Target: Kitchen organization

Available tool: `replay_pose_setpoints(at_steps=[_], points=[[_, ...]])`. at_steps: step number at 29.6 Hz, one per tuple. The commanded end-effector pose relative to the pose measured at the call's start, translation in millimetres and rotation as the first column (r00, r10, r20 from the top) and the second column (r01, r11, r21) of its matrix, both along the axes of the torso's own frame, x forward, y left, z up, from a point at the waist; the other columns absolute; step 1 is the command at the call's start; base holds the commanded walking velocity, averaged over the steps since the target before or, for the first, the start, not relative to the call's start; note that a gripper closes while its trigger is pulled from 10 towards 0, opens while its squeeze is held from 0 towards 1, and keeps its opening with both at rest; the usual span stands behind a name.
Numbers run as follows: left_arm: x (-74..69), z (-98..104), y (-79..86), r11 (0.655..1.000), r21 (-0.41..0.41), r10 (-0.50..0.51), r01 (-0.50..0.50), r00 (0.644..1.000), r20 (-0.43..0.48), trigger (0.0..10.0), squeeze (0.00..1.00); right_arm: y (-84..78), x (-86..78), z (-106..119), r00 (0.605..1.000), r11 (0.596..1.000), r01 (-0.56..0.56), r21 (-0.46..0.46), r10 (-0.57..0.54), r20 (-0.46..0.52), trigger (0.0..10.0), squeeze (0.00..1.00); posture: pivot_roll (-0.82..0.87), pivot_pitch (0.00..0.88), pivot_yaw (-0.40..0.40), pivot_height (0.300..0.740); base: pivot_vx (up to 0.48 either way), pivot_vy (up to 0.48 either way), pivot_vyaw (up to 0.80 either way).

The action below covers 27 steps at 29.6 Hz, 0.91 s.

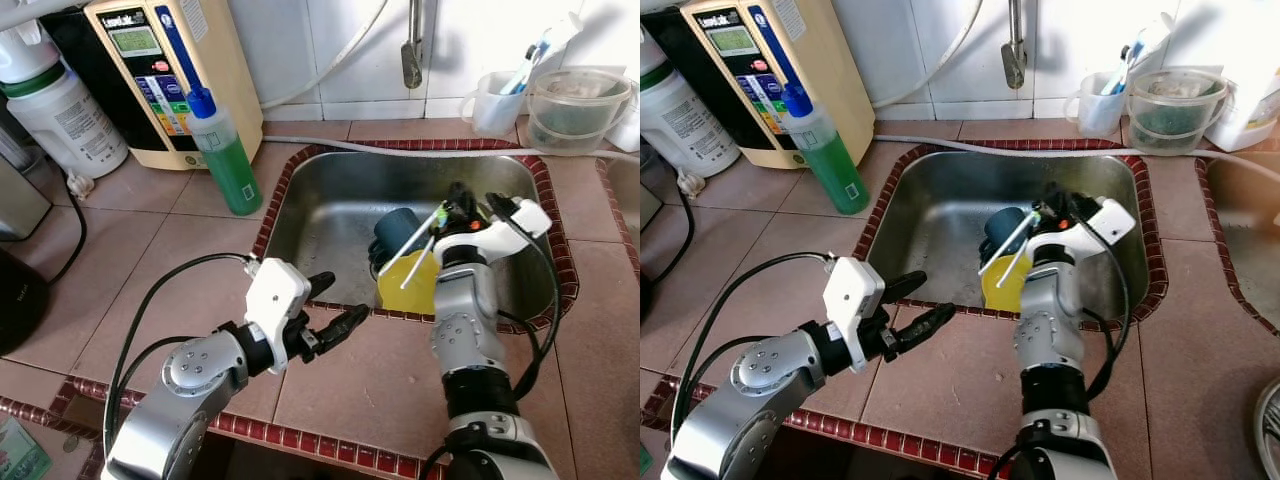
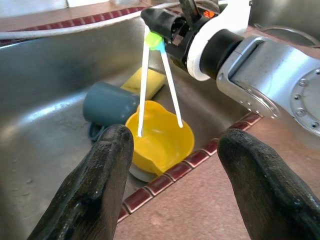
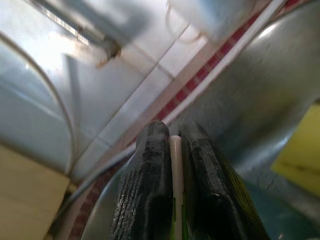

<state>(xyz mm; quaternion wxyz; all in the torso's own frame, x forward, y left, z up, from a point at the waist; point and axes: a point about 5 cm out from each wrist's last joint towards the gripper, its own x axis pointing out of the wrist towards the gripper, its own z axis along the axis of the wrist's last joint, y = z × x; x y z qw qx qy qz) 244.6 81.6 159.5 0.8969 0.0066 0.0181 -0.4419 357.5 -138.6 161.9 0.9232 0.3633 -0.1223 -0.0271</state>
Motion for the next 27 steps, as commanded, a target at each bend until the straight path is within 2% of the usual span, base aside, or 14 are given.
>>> replay_pose_setpoints(at_steps=[1, 8, 11, 12, 13, 14, 15, 27], points=[[1.2, 2.9, 5.0, 1.000, 0.004, 0.026, -0.026, 1.000, 0.008, 10.0, 0.00, 16.7, 1.0, 0.9, 0.998, 0.999, -0.048, 0.010, 0.048, -0.028, 10.0, 0.00, -0.16, 0.183, 0.193, 0.740, 0.000, 0.000, 0.00], [3.7, 4.5, 3.6, 0.999, -0.009, 0.043, -0.043, 0.999, 0.010, 10.0, 0.00, 17.0, 1.7, -0.7, 0.986, 0.997, -0.069, -0.046, 0.062, -0.153, 10.0, 0.00, -0.17, 0.176, 0.180, 0.740, 0.000, 0.000, 0.00], [3.8, 4.0, 2.5, 0.999, -0.012, 0.043, -0.043, 0.999, 0.009, 10.0, 0.00, 17.7, 1.3, -0.8, 0.983, 0.995, -0.084, -0.059, 0.073, -0.167, 10.0, 0.00, -0.18, 0.170, 0.176, 0.740, 0.000, 0.000, 0.00], [3.9, 4.0, 2.2, 0.999, -0.014, 0.043, -0.042, 0.999, 0.009, 10.0, 0.00, 18.2, 1.1, -1.0, 0.982, 0.995, -0.089, -0.051, 0.079, -0.172, 10.0, 0.08, -0.18, 0.170, 0.176, 0.740, 0.000, 0.000, 0.00], [4.2, 3.9, 1.8, 0.999, -0.014, 0.043, -0.043, 0.999, 0.010, 10.0, 0.00, 17.8, 0.6, -0.7, 0.981, 0.995, -0.089, -0.052, 0.078, -0.175, 10.0, 0.54, -0.18, 0.168, 0.173, 0.740, 0.000, 0.000, 0.00], [4.5, 4.0, 1.5, 0.999, -0.016, 0.044, -0.043, 0.999, 0.011, 10.0, 0.00, 17.4, 0.2, -0.8, 0.980, 0.995, -0.087, -0.051, 0.077, -0.182, 10.0, 0.89, -0.18, 0.168, 0.173, 0.740, 0.000, 0.000, 0.00], [5.0, 4.0, 1.2, 0.999, -0.017, 0.044, -0.044, 0.999, 0.011, 10.0, 0.00, 17.1, -0.3, -0.9, 0.979, 0.995, -0.087, -0.047, 0.076, -0.189, 10.0, 1.00, -0.19, 0.164, 0.171, 0.740, 0.000, 0.000, 0.00], [8.4, 3.1, -1.9, 0.998, -0.024, 0.054, -0.054, 0.998, 0.015, 10.0, 0.00, 16.4, -4.6, 4.8, 0.977, 0.993, -0.105, -0.046, 0.094, -0.192, 10.0, 1.00, -0.19, 0.151, 0.158, 0.740, 0.000, 0.000, 0.00]])
